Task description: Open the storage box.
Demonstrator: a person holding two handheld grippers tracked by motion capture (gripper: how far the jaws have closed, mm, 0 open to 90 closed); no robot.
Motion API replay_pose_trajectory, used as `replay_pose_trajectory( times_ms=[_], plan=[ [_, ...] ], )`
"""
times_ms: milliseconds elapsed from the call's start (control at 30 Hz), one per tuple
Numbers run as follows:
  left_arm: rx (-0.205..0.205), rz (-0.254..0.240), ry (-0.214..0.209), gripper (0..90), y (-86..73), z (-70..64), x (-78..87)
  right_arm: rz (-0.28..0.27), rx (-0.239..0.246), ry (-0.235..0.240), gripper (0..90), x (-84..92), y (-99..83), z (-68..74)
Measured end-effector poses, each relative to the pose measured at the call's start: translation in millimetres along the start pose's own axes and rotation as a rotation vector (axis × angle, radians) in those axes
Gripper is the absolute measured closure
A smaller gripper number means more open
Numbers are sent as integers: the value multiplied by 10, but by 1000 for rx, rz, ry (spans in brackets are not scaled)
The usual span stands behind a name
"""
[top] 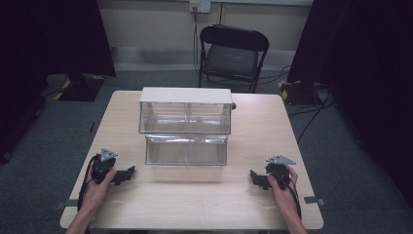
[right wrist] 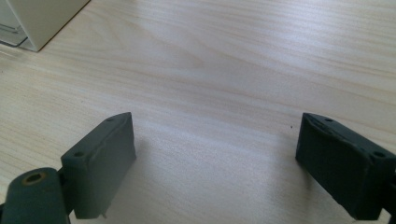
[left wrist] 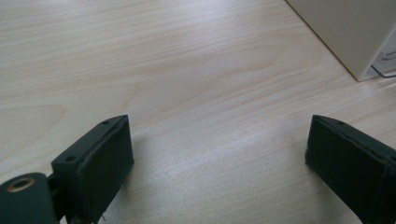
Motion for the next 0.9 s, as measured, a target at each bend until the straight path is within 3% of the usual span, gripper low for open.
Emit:
replay_pose_trajectory(
  times_ms=[300, 467, 567, 900],
  plan=[
    [6, -4, 3, 87, -6, -22, 15, 0, 0, 0, 111, 0, 0, 0],
    [-3, -9, 7, 160, 4, -44, 39, 0, 0, 0, 111, 0, 0, 0],
    [-11, -13, -1, 160, 14, -64, 48, 0, 0, 0, 111, 0, 0, 0],
    [-43, -75, -46, 162, 164, -274, 166, 0, 0, 0, 111, 0, 0, 0]
  ],
)
Point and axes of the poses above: each handheld gripper's, and its own axes: x roughly backward along the jaws, y roughly out of its top, z roughly to its left, the point moved 6 cm from there along -x, roughly forward along the jaws, and after that the axes turned 9 degrees about -x, right-handed, at the moved point
